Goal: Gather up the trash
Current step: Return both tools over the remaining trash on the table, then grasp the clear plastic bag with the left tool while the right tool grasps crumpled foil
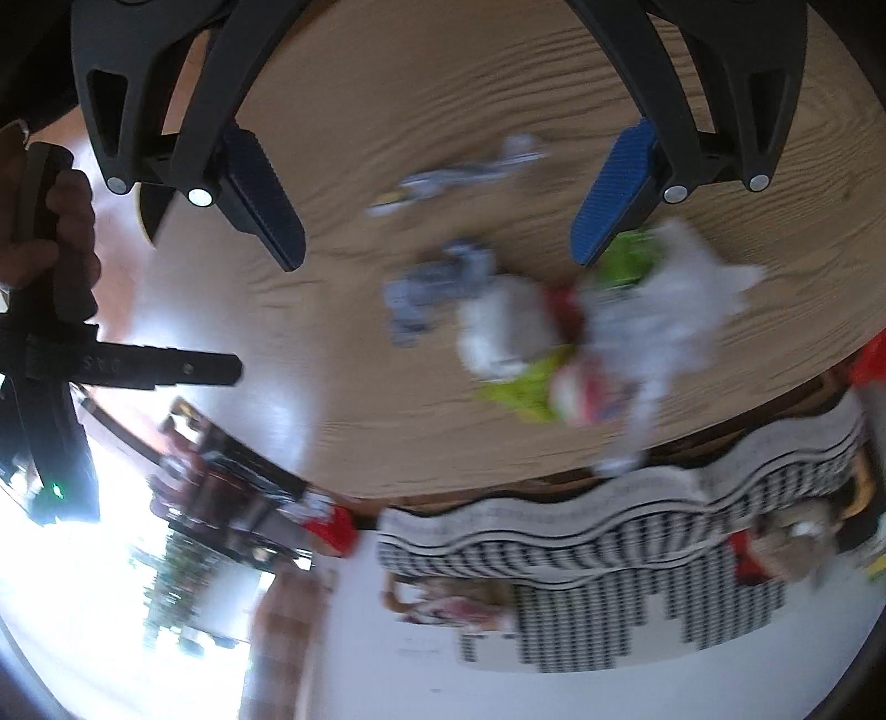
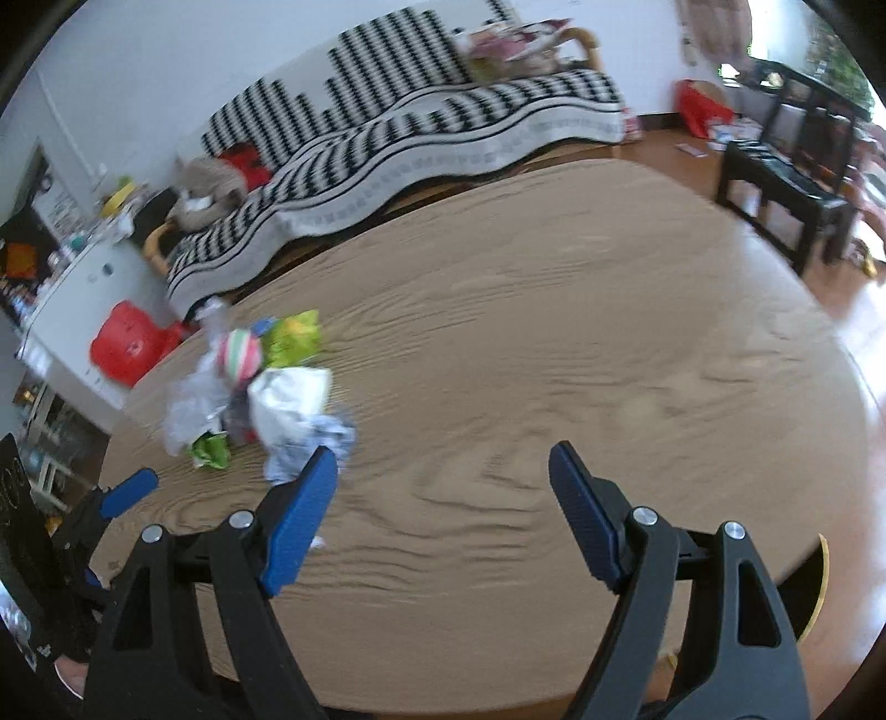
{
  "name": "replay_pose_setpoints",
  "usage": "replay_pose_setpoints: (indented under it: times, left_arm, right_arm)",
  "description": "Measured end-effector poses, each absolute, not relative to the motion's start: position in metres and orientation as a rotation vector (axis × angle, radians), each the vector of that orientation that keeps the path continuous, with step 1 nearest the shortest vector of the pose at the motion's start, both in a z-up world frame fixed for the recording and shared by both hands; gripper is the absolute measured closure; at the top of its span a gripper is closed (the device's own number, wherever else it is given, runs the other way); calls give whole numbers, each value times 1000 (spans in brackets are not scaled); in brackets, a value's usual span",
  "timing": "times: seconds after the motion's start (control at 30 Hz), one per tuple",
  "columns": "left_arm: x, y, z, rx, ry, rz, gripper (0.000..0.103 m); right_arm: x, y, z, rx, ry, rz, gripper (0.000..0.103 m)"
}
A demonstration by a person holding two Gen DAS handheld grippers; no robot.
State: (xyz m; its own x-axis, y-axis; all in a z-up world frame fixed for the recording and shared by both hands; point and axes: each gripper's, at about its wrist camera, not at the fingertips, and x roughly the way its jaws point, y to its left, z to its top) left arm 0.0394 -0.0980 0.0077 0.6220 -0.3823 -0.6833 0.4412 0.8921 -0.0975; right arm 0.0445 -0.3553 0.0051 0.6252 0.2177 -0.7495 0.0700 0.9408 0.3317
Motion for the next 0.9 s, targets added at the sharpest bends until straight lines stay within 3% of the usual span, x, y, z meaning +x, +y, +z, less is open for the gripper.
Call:
replay_pose_setpoints:
  times: [0.3,0.73,0.9]
  left_arm:
    - [76,-23,0,78,769,-305,9]
    - [160,-21,-26,10,823,-279,9]
    - [175,-20,-37,-45,848,-253,10]
  right_arm:
    - [86,-281,-30,293,990,170,27]
    - [111,-262,-58,296,1052,178,27]
    - [118,-259,-65,303,1070,189,38]
